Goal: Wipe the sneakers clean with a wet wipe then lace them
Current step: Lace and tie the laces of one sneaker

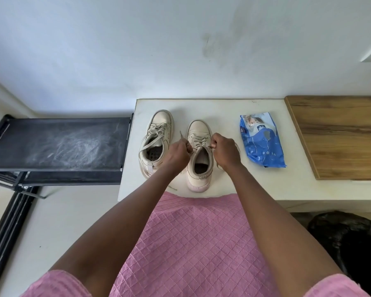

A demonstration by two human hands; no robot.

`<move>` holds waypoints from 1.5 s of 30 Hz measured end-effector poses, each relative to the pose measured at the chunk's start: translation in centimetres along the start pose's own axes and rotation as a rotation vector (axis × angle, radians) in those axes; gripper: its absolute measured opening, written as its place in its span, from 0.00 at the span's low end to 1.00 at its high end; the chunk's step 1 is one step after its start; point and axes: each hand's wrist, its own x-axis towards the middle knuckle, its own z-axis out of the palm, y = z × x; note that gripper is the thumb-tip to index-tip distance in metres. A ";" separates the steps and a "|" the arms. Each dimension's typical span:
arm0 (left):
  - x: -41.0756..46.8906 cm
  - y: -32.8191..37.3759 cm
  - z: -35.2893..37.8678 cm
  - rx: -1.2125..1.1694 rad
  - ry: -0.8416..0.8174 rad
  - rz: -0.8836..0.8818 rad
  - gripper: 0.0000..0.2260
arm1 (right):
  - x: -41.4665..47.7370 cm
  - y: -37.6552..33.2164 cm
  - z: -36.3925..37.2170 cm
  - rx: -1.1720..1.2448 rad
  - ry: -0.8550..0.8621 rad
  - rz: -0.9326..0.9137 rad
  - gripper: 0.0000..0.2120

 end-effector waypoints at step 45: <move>-1.4 6.9 -3.1 -0.680 0.324 -0.113 0.12 | -1.2 -4.3 -4.4 1.428 0.177 0.290 0.03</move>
